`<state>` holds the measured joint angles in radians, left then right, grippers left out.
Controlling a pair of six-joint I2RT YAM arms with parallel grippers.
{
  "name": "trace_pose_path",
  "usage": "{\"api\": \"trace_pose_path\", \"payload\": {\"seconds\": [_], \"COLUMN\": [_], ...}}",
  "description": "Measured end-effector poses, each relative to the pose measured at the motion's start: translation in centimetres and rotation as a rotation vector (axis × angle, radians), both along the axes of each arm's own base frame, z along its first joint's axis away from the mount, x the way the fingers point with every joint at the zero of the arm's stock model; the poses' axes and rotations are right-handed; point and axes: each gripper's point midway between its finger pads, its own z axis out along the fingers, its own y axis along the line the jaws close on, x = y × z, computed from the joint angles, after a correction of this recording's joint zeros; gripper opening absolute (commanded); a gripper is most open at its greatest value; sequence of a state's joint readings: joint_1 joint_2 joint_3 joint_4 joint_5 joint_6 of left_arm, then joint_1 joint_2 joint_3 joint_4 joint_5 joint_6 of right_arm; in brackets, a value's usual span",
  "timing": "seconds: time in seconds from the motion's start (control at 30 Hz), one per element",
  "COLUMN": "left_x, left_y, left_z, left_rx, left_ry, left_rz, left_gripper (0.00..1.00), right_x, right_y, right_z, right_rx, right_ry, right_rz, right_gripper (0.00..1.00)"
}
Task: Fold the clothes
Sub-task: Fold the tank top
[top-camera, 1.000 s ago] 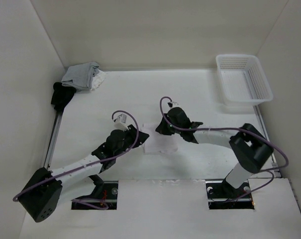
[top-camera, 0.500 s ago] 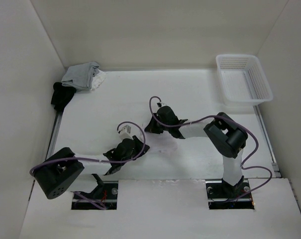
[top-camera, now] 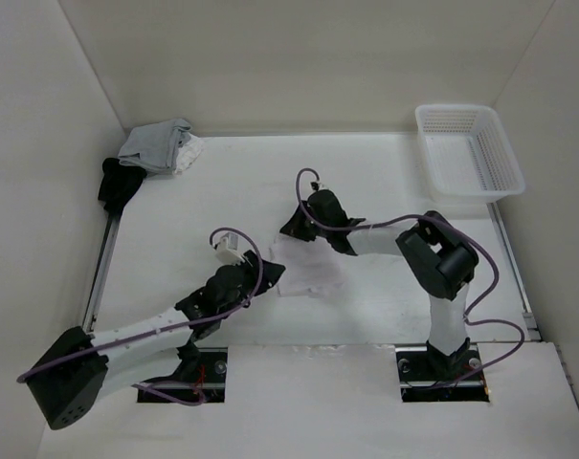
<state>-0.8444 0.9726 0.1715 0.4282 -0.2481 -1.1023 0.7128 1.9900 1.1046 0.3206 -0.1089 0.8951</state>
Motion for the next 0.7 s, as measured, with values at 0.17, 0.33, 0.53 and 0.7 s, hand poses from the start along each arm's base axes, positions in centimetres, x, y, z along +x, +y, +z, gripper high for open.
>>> {"api": "trace_pose_path", "payload": {"seconds": [0.17, 0.33, 0.53, 0.7], "left_x": [2.0, 3.5, 3.7, 3.7], "left_y": [2.4, 6.0, 9.3, 10.6], "left_z": [3.4, 3.0, 0.5, -0.3], "left_rx": [0.064, 0.205, 0.322, 0.342], "left_ry": [-0.095, -0.095, -0.02, 0.021], "left_rz": [0.083, 0.163, 0.207, 0.217], "left_gripper": [0.4, 0.43, 0.45, 0.45], "right_x": [0.0, -2.7, -4.8, -6.1], "right_y": [-1.6, -7.6, -19.0, -25.3], "right_z": [7.3, 17.1, 15.2, 10.1], "right_rx": [0.094, 0.21, 0.114, 0.0], "right_ry": [-0.118, -0.359, -0.479, -0.446], "right_rz": [-0.013, -0.067, -0.308, -0.478], "right_gripper": [0.31, 0.5, 0.56, 0.58]}}
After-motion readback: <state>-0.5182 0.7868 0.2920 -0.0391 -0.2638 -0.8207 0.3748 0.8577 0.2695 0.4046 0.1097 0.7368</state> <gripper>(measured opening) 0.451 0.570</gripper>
